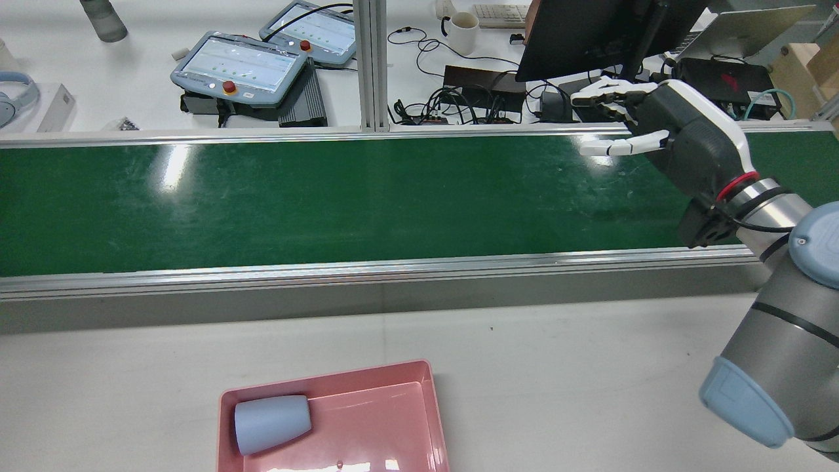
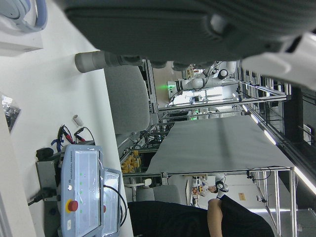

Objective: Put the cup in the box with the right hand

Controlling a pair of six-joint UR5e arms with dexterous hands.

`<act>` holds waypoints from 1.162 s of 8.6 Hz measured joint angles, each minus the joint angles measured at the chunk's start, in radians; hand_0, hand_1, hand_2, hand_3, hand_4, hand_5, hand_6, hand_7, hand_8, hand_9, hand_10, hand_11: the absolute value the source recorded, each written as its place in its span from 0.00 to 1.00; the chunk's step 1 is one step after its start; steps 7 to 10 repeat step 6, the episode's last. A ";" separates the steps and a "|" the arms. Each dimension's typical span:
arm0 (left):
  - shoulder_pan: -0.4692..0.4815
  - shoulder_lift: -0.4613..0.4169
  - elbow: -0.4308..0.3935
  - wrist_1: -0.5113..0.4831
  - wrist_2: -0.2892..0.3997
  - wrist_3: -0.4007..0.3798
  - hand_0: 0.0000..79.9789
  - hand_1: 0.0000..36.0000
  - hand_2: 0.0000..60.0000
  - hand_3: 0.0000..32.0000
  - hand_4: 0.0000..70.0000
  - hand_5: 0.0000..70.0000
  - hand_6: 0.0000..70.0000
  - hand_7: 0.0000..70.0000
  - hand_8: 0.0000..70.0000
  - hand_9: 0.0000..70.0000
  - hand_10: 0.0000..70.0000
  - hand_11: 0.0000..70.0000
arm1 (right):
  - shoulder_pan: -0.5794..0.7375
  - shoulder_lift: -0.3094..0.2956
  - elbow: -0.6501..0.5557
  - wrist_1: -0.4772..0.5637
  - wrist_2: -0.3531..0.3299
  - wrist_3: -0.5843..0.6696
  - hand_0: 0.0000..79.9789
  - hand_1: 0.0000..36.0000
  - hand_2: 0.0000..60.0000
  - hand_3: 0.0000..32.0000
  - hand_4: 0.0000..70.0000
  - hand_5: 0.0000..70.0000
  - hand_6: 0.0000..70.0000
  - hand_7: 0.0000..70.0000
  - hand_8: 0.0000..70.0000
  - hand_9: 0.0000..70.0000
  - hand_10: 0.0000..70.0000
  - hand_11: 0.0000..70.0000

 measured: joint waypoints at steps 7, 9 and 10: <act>0.000 0.000 0.000 0.000 0.000 0.000 0.00 0.00 0.00 0.00 0.00 0.00 0.00 0.00 0.00 0.00 0.00 0.00 | 0.211 -0.220 -0.182 0.345 -0.045 -0.005 0.66 0.17 0.00 0.00 0.24 0.07 0.04 0.06 0.04 0.06 0.06 0.11; 0.000 0.000 0.000 0.000 0.000 0.000 0.00 0.00 0.00 0.00 0.00 0.00 0.00 0.00 0.00 0.00 0.00 0.00 | 0.211 -0.220 -0.182 0.345 -0.045 -0.005 0.66 0.17 0.00 0.00 0.24 0.07 0.04 0.06 0.04 0.06 0.06 0.11; 0.000 0.000 0.000 0.000 0.000 0.000 0.00 0.00 0.00 0.00 0.00 0.00 0.00 0.00 0.00 0.00 0.00 0.00 | 0.211 -0.220 -0.182 0.345 -0.045 -0.005 0.66 0.17 0.00 0.00 0.24 0.07 0.04 0.06 0.04 0.06 0.06 0.11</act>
